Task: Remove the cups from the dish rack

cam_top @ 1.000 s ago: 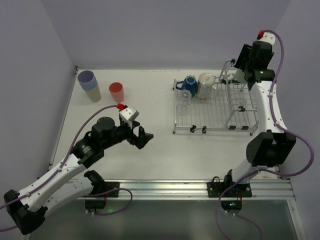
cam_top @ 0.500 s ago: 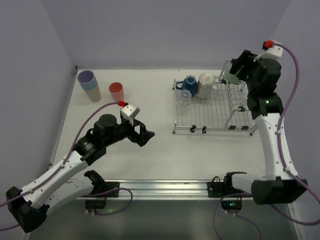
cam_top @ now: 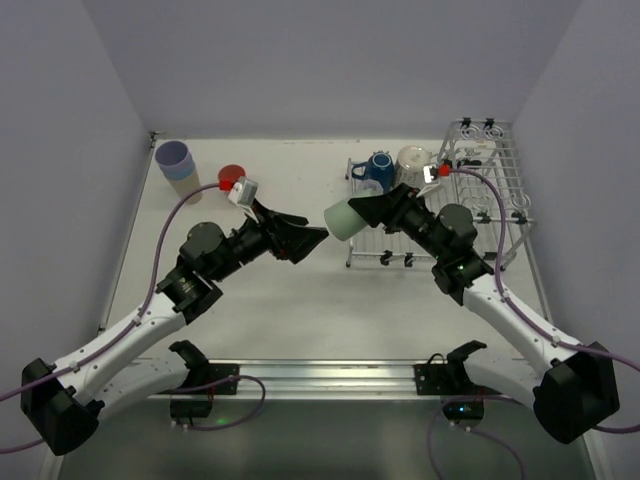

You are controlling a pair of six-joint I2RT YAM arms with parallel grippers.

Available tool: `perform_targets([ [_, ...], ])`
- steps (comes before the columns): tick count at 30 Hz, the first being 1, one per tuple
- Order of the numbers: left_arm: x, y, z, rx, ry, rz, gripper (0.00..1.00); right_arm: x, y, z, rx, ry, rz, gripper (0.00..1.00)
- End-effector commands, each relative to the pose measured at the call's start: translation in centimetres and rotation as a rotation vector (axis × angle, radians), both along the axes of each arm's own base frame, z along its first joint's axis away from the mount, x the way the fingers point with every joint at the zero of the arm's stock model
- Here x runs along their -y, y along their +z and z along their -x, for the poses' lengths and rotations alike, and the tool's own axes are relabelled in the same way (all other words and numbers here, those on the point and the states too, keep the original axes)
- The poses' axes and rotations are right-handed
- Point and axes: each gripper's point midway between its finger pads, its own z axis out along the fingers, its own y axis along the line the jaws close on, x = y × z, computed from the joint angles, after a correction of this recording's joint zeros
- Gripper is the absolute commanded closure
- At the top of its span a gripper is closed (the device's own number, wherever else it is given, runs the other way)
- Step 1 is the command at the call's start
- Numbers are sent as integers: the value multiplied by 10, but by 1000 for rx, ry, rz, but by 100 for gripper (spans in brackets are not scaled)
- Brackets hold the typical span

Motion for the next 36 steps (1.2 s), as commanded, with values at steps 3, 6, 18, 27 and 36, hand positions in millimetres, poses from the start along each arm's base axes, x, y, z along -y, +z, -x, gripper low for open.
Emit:
perform_targets([
  [3,-2,0,-13,-103,65,130,2,2,74,29,188,75,-274,76],
  [6,-2,1,-15,-116,71,165,3,2,73,32,180,86,-308,76],
  [18,20,25,5,-51,-94,262,23,-26,60,34,122,174,-336,73],
  [27,7,40,-10,37,22,243,85,-55,45,40,66,249,-336,66],
  [36,-71,44,-83,53,546,-270,100,-54,12,47,4,227,-137,1],
])
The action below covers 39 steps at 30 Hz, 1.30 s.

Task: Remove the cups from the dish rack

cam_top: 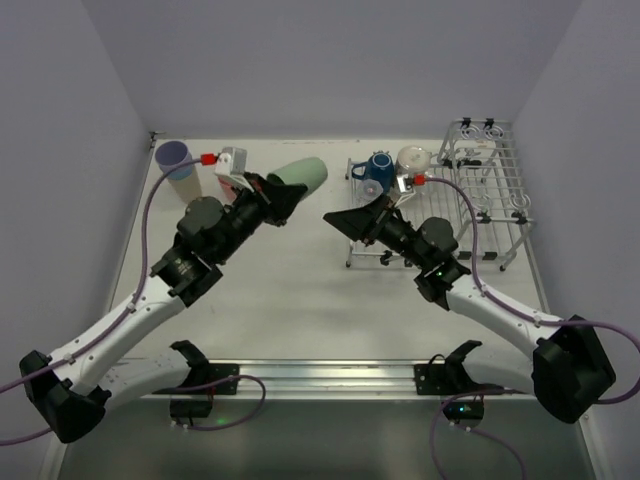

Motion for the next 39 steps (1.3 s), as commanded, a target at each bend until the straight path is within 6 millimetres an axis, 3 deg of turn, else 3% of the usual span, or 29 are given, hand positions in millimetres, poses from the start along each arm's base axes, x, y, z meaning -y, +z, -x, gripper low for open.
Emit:
perform_targets([
  [1,-58,22,-47,16,324,-299,100,7,-13,5,35,-28,158,1],
  [2,-75,3,-56,-59,353,-421,100,10,-16,6,37,-37,182,1],
  [3,-76,-16,-72,-129,353,-497,100,15,-23,9,39,-46,227,1],
  [4,-93,6,-85,-115,398,-518,100,18,-27,10,40,-52,247,1],
  [5,-104,-13,-88,-193,404,-601,100,20,-30,13,43,-51,262,1],
  [6,-112,-18,-95,-223,425,-646,100,21,-33,16,45,-48,279,1],
  [7,-124,-37,-114,-286,451,-715,100,25,-37,20,53,-44,306,1],
  [8,-132,-33,-117,-316,460,-738,100,26,-39,23,57,-40,317,1],
  [11,-146,-63,-140,-422,425,-801,100,34,-47,30,72,-44,353,1],
  [12,-148,-57,-147,-424,427,-797,100,36,-51,32,70,-47,364,1],
  [13,-150,-74,-158,-471,411,-821,100,38,-55,34,74,-48,381,1],
  [15,-156,-84,-171,-518,407,-840,100,41,-59,40,81,-42,388,1],
  [18,-154,-101,-179,-573,382,-865,100,45,-66,44,86,-41,396,1],
  [20,-157,-99,-183,-586,393,-878,100,45,-68,46,89,-34,399,1],
  [27,-160,-138,-199,-674,372,-918,100,43,-69,54,94,2,385,1],
  [39,-171,-164,-213,-719,368,-944,100,42,-70,55,94,10,386,1],
])
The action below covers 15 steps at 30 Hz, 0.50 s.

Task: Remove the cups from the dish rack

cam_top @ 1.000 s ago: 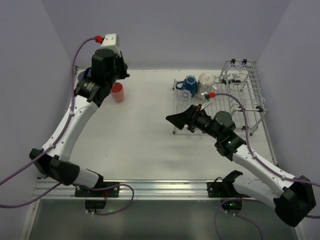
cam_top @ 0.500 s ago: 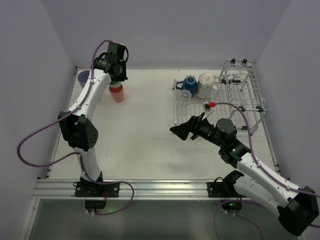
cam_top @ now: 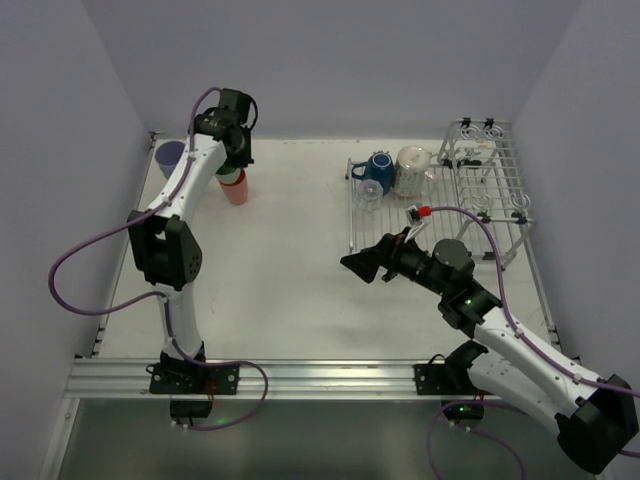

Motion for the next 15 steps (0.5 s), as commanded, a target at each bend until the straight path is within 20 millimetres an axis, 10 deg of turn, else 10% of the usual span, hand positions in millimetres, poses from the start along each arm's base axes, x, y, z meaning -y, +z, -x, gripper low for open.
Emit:
perform_targets([
  [1,0,7,0,-13,-74,4,100,-3,5,4,29,30,-6,1],
  [15,-11,-28,-17,-66,-79,53,100,-7,-3,0,8,35,14,1],
])
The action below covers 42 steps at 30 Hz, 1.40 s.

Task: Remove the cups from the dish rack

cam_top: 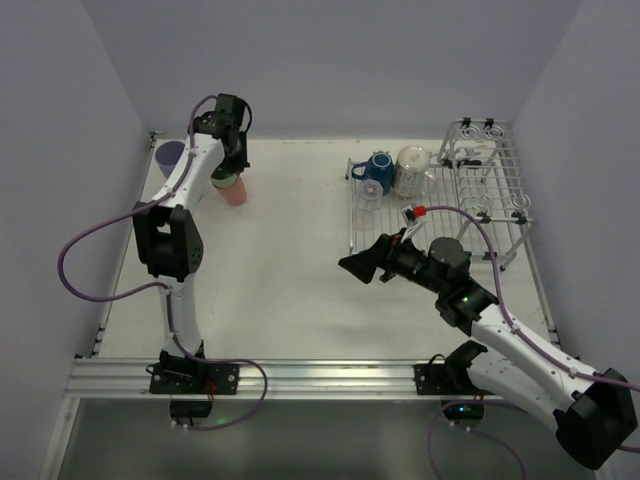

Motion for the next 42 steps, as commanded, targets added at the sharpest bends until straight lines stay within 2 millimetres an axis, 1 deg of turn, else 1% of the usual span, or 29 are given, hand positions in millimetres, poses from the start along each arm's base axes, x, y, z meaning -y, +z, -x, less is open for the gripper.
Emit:
perform_targets([
  [1,5,7,-7,6,-92,56,100,-3,6,-1,32,17,-4,1],
  [5,7,-2,-13,1,-100,92,100,-4,4,-3,31,13,2,1],
  [10,14,-6,-20,8,-123,145,100,-5,3,-5,30,10,9,1],
  [12,11,-8,-23,7,-118,145,99,-5,2,-6,29,11,13,1],
  [13,11,-8,-23,6,-119,144,95,-5,2,-7,29,8,14,1],
  [15,6,-9,-24,4,-108,132,89,-5,2,-7,29,6,15,1],
  [16,5,-9,-24,5,-106,128,83,-6,2,-7,29,8,17,1],
  [17,4,-10,-25,3,-107,126,80,-6,3,-8,31,9,19,1],
  [18,2,-10,-26,4,-106,122,73,-5,3,-8,30,5,18,1],
  [20,0,-10,-28,5,-103,122,68,-5,4,-9,30,4,22,1],
  [21,-1,-10,-29,5,-103,122,64,-5,6,-8,34,6,21,1],
  [25,-1,-7,-34,21,-102,125,55,-5,10,-9,42,-1,24,1],
  [27,0,-3,-38,36,-105,130,51,-4,11,-10,42,-2,27,1],
  [29,1,3,-41,50,-108,135,50,-4,11,-11,44,-5,29,1],
  [32,1,9,-42,63,-108,135,43,-5,13,-12,41,-4,34,1],
  [35,3,26,-41,100,-112,147,34,-4,17,-13,49,-10,35,1],
  [36,5,33,-41,121,-115,156,28,-5,20,-13,55,-11,32,1],
  [37,6,50,-40,158,-120,167,26,-4,25,-15,63,-14,29,1],
  [38,10,61,-39,184,-129,186,23,-4,26,-14,64,-15,34,1],
  [39,13,75,-42,231,-127,207,18,-4,29,-15,71,-20,33,1],
  [40,15,99,-35,284,-134,228,16,-3,35,-16,82,-22,33,1],
  [41,22,120,-37,349,-145,268,11,-2,36,-16,82,-26,37,1],
  [42,26,136,-34,390,-155,289,10,-2,39,-17,90,-30,39,1],
])
